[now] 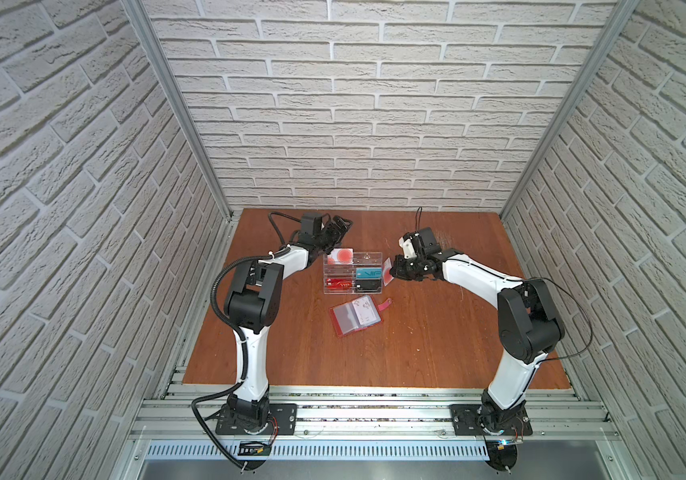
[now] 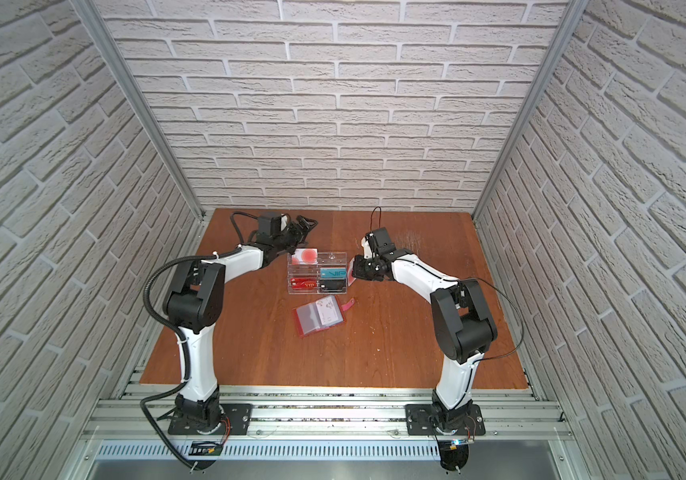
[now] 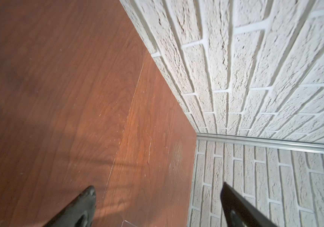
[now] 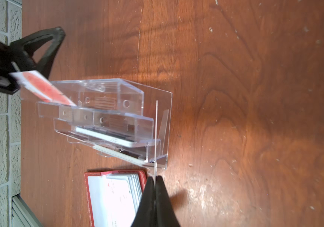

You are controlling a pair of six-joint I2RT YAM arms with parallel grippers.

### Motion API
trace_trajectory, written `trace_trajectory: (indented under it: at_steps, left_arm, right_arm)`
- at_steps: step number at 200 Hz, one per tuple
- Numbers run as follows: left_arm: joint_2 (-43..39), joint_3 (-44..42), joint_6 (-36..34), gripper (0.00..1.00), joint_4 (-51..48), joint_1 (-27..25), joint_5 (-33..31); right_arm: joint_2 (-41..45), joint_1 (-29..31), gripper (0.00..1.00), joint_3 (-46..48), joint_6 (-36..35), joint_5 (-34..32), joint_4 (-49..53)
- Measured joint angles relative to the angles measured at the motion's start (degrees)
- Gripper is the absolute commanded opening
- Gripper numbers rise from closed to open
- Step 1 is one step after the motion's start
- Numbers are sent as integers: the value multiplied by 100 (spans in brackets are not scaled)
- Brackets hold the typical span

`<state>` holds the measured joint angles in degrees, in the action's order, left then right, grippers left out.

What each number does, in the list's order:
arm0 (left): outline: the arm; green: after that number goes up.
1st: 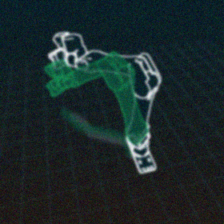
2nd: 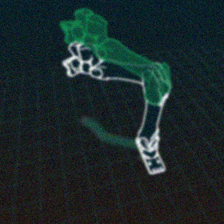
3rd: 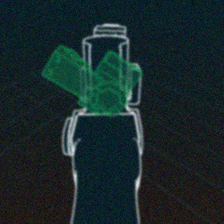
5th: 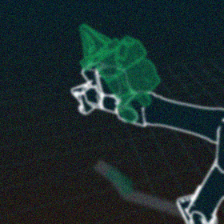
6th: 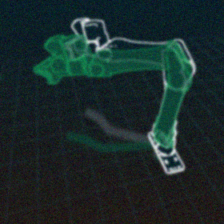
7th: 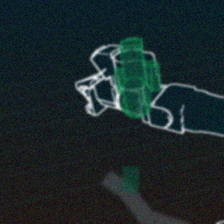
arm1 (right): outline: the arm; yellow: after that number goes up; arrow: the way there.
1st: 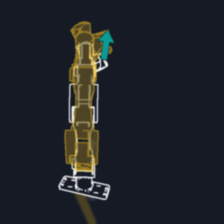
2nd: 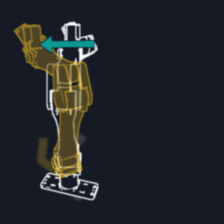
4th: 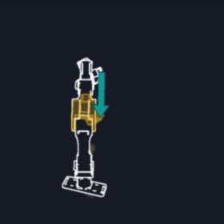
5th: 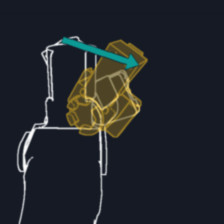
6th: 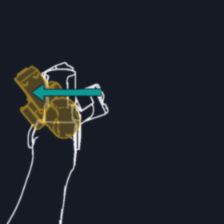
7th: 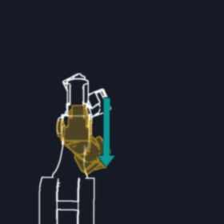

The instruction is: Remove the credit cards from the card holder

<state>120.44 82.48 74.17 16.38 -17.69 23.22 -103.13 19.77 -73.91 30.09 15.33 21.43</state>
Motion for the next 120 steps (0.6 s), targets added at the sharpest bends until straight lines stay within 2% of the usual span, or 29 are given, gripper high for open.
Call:
trace_trajectory:
  at_steps: [29,64,120]
  left_arm:
    - [7,7,-2,98,-39,20,9]
    - [-9,7,-44,98,-227,232,92]
    - [-706,-199,-146,98,-492,815,310]
  right_arm:
    - [385,0,6,-76,-299,-240,396]
    - [404,0,6,-699,-922,-376,977]
    - [-46,275,6,-2520,-2540,-409,1864]
